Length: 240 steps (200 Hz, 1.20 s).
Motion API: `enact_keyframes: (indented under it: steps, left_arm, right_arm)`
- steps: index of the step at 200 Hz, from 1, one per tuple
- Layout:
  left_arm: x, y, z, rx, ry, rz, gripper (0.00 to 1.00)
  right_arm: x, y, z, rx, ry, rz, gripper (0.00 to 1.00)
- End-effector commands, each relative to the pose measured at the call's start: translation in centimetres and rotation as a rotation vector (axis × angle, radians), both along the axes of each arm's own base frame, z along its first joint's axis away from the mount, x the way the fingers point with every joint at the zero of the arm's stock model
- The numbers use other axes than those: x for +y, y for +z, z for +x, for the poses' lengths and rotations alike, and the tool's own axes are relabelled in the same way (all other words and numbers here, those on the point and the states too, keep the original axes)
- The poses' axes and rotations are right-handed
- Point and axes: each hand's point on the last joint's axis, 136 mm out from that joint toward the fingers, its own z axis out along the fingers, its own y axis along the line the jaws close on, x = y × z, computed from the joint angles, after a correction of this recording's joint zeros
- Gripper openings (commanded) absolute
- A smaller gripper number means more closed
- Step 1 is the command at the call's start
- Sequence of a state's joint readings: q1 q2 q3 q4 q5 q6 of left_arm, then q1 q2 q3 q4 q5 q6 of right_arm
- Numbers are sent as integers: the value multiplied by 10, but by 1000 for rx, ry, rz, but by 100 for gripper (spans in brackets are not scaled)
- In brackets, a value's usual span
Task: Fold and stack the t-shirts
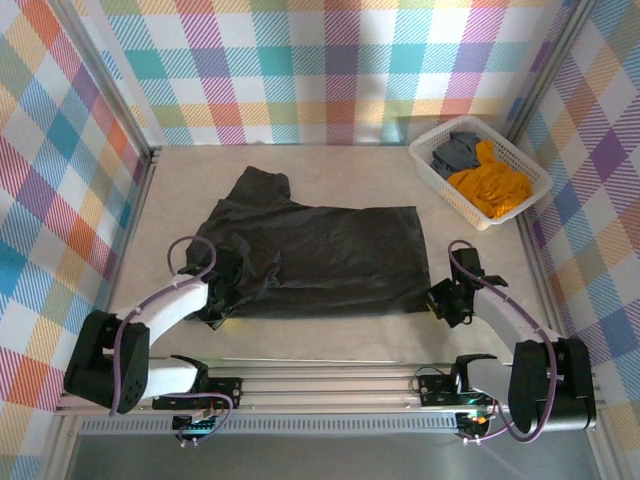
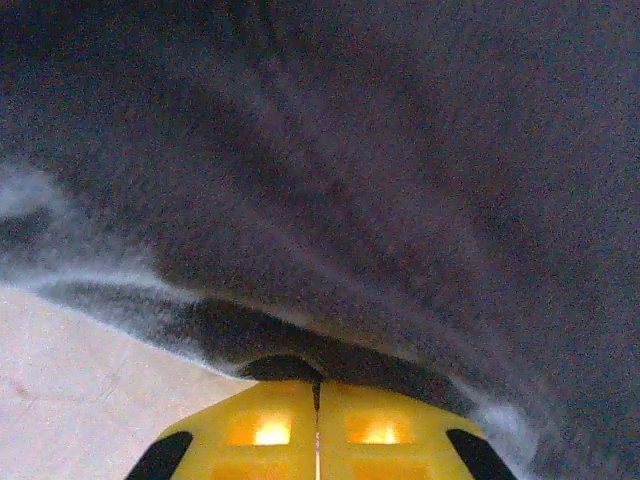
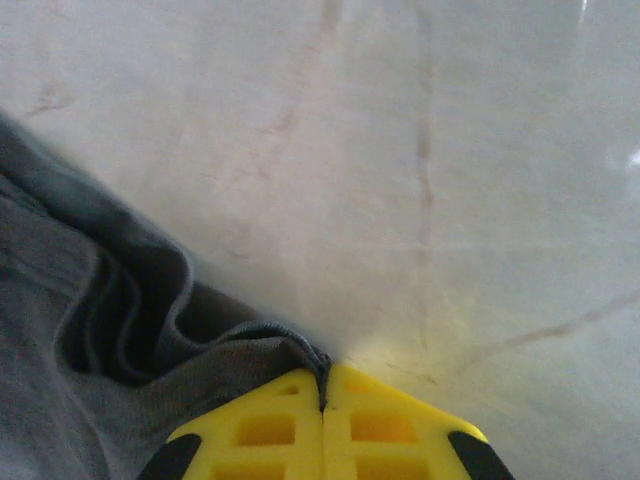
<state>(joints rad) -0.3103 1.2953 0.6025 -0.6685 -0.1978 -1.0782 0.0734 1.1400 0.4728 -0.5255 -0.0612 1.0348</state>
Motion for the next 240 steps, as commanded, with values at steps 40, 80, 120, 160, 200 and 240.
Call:
enact_keyframes:
  steps: [40,80,120,160,200,240]
  left_arm:
    - [26,18,12,-58,18,115,0]
    - [31,35,7,-84,9,117,0]
    - [21,21,-7,-28,-16,50,0]
    - [7,24,-10,-5,-66,-24,30]
    - [15,74,8,-107,-87,-25,43]
    - [24,51,39,-63,-43,-151,27]
  right_arm:
    - [-26,23,14,-88,42,-171,0]
    - [-32,32,5,-95,40,-205,0]
    - [-19,18,-16,-9,9,-108,0]
    - [-17,25,-28,2,-26,-83,35]
    - [-10,72,10,-193,80,-112,30]
    - [63,78,49,-229,344,-61,27]
